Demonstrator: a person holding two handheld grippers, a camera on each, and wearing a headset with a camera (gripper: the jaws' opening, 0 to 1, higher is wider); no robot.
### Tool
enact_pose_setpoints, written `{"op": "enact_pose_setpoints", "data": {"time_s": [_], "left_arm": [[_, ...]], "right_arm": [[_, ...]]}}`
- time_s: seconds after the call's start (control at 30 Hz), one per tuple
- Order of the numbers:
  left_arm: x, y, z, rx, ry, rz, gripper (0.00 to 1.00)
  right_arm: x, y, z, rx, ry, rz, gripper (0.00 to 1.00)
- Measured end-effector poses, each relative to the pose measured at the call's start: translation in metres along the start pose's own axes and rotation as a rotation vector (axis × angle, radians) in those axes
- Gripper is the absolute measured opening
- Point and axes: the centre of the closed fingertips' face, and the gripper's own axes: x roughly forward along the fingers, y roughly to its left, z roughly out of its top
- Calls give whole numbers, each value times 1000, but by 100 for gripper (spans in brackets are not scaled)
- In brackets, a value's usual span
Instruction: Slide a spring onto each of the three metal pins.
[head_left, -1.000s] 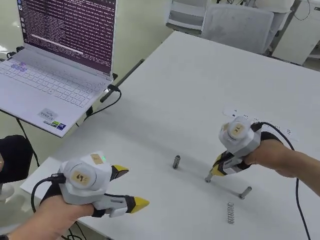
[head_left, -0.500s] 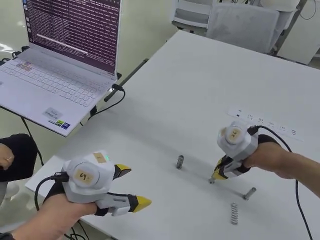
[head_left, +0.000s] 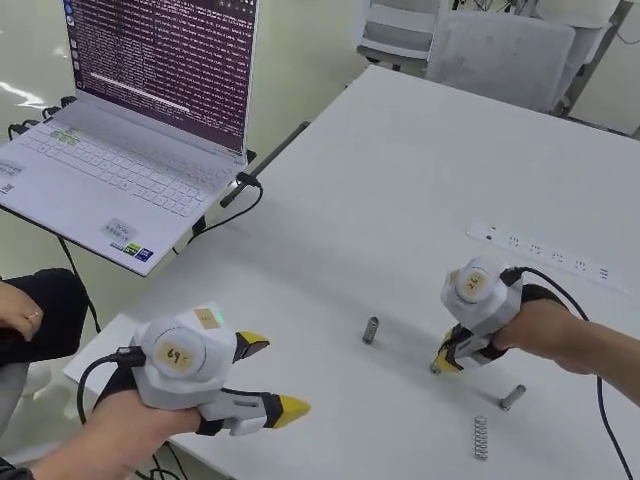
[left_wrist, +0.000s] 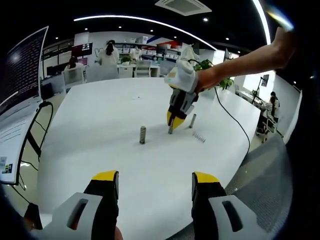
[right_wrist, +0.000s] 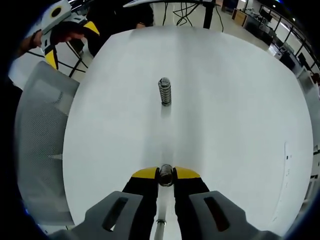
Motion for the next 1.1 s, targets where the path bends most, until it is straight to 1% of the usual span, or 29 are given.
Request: {"op": "enact_pose_setpoints", "data": {"time_s": [0.33,0.5,0.57,0.6,0.77,0.83,1.1], "left_arm": [[2,-2,3,5,-2,-5,54],[3,-2,5,9,-2,-9,54],[3,-3,5,10,-3,-10,54],[3,-4,6,12,-4,-12,54],[4,-6,9,15,-8,-15,54],[4,-7,10,17,-9,-17,54],[4,-11,15,24,-18,-24,54]], "right_arm": [[1,1,-1,5,-3,2,11],[-6,2,-1,12,-9,0,14],[-9,5,-2,21,-15,18,15],[-10,5,-3,19,-14,18,17],[-18,3,-5,21,-21,6,19],[-23,4,-5,30,-33,1,20],[-39,3,-2,50,-82,-52,23]]}}
